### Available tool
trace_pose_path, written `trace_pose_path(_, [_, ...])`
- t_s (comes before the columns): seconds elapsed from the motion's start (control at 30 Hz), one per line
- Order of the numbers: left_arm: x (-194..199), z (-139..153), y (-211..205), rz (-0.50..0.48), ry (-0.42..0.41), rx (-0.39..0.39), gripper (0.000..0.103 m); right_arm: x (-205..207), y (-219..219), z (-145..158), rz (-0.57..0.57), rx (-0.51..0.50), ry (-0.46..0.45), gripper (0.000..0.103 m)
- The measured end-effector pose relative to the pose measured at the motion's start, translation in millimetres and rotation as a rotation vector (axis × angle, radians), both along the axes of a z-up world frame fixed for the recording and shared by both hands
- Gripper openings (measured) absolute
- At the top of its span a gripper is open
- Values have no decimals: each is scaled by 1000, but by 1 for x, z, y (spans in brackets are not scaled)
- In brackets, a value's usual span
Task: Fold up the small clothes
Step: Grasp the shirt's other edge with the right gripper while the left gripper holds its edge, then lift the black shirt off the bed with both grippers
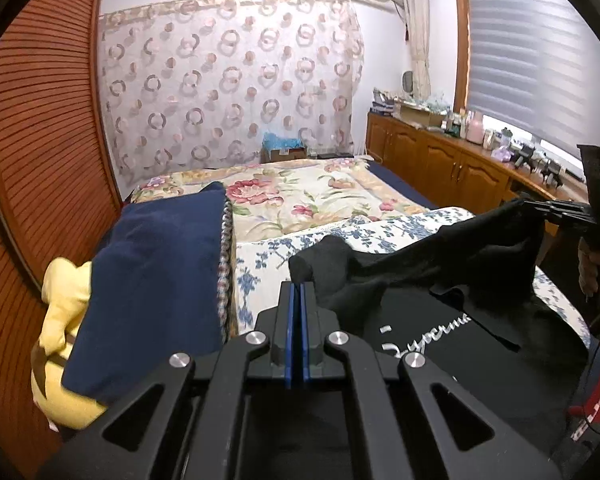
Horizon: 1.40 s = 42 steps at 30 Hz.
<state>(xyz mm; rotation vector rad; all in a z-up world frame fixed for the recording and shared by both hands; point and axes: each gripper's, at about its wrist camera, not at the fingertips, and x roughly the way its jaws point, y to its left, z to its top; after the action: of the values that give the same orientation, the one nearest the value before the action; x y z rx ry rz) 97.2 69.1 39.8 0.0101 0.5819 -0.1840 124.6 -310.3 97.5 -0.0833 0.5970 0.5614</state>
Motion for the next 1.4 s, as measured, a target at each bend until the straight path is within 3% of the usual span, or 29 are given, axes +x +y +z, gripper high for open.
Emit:
trace_pose_path(0.17, [-57,-2,21,35,-31,-45,0,-44,-16,9,-13,23,-18,6])
trace_pose_path(0.4, [-116,-17,40,68,-23,-77,0,-100,-35,-2,-27,32,39,6])
trace_pose_path(0.83, [-162,-15,43,90,7,-40,0,-151,-65,-10,-66,-12,103,6])
trace_pose_path(1.03, [-161,-24,49,102,58,-36,1,-159,-67,-47,-66,-52,215,7])
trace_pose_path(1.1, [-157,-26,51,121,70,-24,7,-157,-67,-54,-72,-56,226,10])
trace_pose_path(1.17, [-155,-27,53,119,68,-31,25,-156,-66,-55,-80,-66,218,16])
trace_pose_path(1.4, [-129,-39,57,120,94,-31,37,-141,-61,-47,-117,-128,143,39])
